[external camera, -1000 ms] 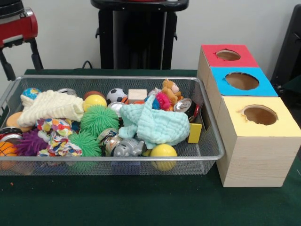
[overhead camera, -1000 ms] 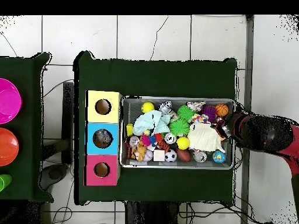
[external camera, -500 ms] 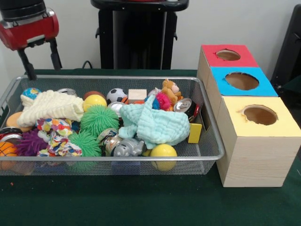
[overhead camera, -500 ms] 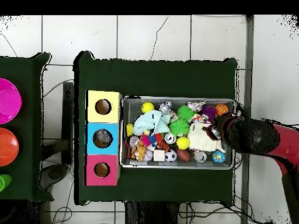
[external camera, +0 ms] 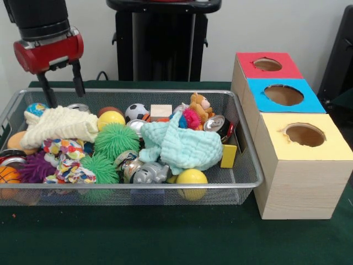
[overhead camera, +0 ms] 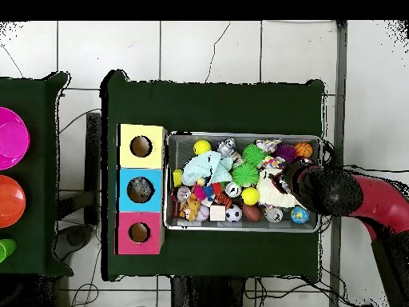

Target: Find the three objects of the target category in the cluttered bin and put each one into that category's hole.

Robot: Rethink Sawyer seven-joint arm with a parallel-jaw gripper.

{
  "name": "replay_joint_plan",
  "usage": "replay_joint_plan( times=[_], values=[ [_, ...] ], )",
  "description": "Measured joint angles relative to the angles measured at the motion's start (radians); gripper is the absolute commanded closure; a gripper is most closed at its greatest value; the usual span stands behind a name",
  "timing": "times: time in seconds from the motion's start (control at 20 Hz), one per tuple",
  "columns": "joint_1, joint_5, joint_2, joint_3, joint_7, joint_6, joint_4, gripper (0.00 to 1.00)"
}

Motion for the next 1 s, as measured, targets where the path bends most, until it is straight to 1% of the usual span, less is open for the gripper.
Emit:
replay_joint_plan(
  times=[0.25,0.4,0.45,0.8,1.0],
  values=[
    [-0.032,-0.036,0.046,0.007,0.000,-0.029,0.010,0.00],
    [-0.062,-0.063,0.076,0.014,0.000,-0.048,0.019,0.00],
    [-0.085,-0.082,0.096,0.017,0.000,-0.062,0.028,0.00],
    [-0.144,-0.135,0.142,0.026,0.000,-0.091,0.049,0.00],
    [-0.167,-0.166,0.149,0.026,0.000,-0.093,0.070,0.00]
  ],
)
